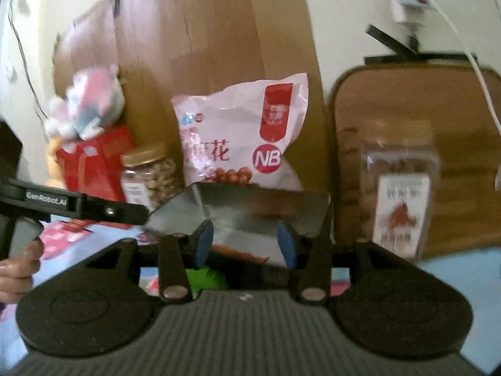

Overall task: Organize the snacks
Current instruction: 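Carry the red packet into the dark tin box and open the left tool, then grasp the green rectangular packet with the left tool and lift it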

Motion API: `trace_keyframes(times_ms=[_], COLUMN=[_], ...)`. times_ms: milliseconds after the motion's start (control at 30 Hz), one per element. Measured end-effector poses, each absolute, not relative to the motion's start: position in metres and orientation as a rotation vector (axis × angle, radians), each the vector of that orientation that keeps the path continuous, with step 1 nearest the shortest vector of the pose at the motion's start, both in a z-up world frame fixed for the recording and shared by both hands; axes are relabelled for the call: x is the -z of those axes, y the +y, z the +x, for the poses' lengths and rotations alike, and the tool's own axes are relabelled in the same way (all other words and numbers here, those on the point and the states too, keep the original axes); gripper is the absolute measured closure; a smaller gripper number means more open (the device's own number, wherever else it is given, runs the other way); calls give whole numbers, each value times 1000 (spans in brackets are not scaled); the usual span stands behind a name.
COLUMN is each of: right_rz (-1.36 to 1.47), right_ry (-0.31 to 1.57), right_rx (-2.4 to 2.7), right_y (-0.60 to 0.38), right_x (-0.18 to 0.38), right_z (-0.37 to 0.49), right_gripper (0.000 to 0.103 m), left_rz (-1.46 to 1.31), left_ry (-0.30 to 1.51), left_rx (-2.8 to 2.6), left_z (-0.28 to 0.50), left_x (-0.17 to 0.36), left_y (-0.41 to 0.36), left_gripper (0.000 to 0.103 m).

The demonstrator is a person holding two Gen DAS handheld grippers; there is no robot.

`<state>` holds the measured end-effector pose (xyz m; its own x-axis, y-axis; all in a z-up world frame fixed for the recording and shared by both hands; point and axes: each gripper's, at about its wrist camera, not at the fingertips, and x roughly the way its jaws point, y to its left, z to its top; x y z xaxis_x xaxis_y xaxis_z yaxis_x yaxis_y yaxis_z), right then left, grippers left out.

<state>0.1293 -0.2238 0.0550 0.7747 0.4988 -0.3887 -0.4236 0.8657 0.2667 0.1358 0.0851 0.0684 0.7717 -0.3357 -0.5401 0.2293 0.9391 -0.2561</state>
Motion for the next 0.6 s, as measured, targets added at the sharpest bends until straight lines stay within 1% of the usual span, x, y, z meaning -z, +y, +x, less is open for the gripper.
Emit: trace_keyframes(times_ms=[67, 167, 267, 367, 500, 567, 600], right_rz=[194, 204, 319, 341, 273, 223, 202], right_ry=[520, 595, 658, 670, 708, 735, 746], right_rx=[-495, -452, -439, -448, -507, -530, -548], right_y=[-229, -237, -249, -245, -220, -207, -201], right_x=[-39, -12, 1, -2, -6, -5, -5], right_z=[119, 107, 112, 130, 153, 163, 167], right_gripper=[55, 55, 54, 54, 54, 54, 54], left_rz=[-170, -195, -257, -239, -191, -175, -175], left_ry=[663, 748, 801, 816, 861, 846, 844], left_rx=[238, 189, 189, 249, 298, 298, 302], left_z=[136, 141, 152, 166, 183, 179, 177], left_x=[-54, -34, -22, -22, -12, -8, -6], left_y=[99, 116, 119, 98, 65, 56, 52], left_gripper=[39, 39, 39, 39, 38, 32, 31])
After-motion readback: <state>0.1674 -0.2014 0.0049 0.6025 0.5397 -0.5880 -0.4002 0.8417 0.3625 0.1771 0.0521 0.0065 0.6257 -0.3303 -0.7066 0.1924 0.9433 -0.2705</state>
